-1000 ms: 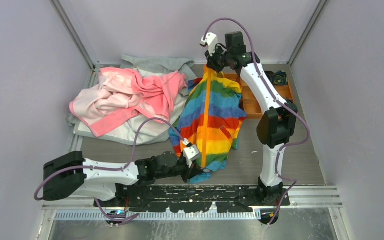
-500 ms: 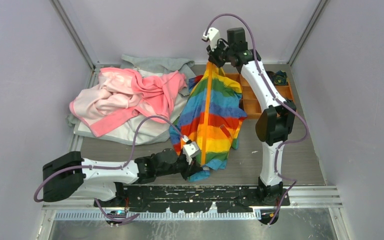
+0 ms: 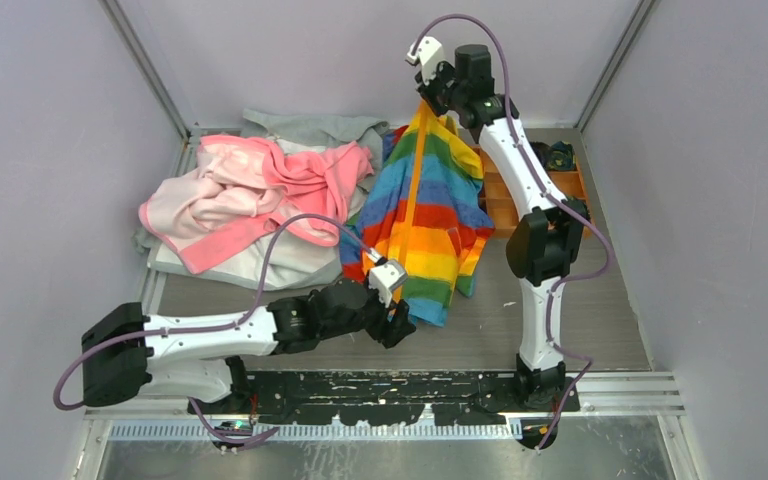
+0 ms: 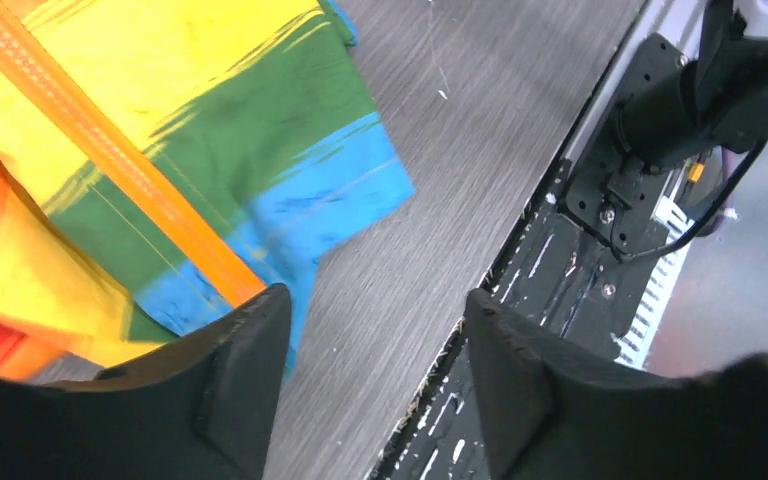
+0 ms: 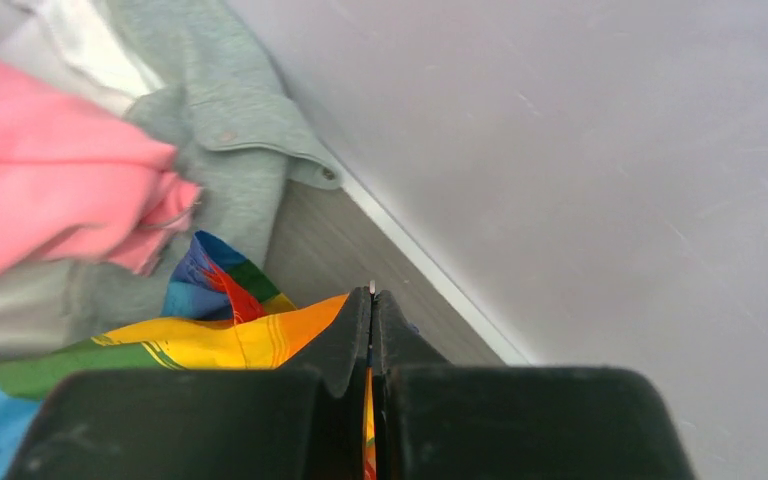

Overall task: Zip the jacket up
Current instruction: Zip the zipper on the jacket, then reset both arms

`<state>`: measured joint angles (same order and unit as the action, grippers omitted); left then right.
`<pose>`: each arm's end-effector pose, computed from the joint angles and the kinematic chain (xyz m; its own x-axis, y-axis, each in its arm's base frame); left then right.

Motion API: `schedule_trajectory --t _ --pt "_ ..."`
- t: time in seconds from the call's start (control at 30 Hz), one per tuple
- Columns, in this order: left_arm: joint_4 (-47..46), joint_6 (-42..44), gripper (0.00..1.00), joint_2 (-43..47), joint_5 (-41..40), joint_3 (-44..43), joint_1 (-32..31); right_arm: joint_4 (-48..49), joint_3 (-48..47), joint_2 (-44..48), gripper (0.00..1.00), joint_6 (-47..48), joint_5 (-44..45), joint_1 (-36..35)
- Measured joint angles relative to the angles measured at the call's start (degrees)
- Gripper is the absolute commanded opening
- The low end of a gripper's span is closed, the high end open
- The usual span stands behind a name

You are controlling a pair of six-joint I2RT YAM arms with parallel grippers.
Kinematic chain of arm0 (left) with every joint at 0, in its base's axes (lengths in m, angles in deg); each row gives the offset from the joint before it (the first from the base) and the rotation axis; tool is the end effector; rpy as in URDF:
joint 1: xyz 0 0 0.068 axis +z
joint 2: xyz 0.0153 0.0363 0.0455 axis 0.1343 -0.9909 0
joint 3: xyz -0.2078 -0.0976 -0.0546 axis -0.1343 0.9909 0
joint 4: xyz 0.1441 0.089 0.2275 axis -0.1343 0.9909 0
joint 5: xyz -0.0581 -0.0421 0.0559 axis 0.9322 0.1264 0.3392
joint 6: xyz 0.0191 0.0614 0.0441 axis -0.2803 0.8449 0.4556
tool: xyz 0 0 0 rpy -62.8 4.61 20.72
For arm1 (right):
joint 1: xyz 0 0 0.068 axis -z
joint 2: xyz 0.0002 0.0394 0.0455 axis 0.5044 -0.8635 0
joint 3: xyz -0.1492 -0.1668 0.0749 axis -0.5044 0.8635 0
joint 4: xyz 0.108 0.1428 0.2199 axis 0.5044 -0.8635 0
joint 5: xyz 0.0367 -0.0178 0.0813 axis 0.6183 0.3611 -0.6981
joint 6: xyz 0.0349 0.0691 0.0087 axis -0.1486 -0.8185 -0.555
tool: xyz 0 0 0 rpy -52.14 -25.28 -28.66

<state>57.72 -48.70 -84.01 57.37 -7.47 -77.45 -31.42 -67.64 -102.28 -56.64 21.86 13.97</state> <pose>0.1177 -0.3063 0.1700 -0.4637 0.2177 -0.8588 0.8029 0.5132 -0.3034 0.5017 0.1677 0.3448 -0.0063 -0.5188 -0.8549 -0.6315 0.6650 -0.3988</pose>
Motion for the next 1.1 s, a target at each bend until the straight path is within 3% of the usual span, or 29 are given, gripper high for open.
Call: schedule_trajectory --t 0.13,0.27,0.3,0.47,0.6,0.83,0.97,1.1 --pt "7.89 -3.65 0.76 2.95 -3.74 -3.58 0.09 5.29 0.50 -2.05 0.65 -0.44 5.27 0.07" --pt "15.26 -8.24 0.80 8.66 -6.86 -6.03 0.13 6.67 1.44 -2.47 0.96 -1.36 8.55 0.72" --pt "16.98 -9.44 0.81 10.14 -7.50 -6.58 0.13 6.27 1.27 -2.45 0.99 -2.21 8.48 1.05" --pt "24.70 -15.21 0.99 17.73 -10.99 -9.64 0.22 -3.69 0.96 0.94 1.00 -12.68 3.30 4.48" --pt "32.83 -19.21 1.00 22.01 -14.93 -14.86 0.50 -10.86 6.47 11.10 1.00 -22.80 -1.22 8.87" --pt "47.95 -21.53 1.00 21.64 -22.88 -32.57 0.55 -13.64 26.14 45.79 1.00 -35.93 -2.14 15.19" --pt "56.00 -19.98 1.00 16.96 -28.37 -46.18 0.57 -15.72 25.49 56.83 1.00 -39.93 -1.11 13.97" --pt "60.22 -16.87 1.00 12.87 -31.32 -56.57 0.72 -18.32 22.16 61.02 1.00 -43.91 3.78 13.97"
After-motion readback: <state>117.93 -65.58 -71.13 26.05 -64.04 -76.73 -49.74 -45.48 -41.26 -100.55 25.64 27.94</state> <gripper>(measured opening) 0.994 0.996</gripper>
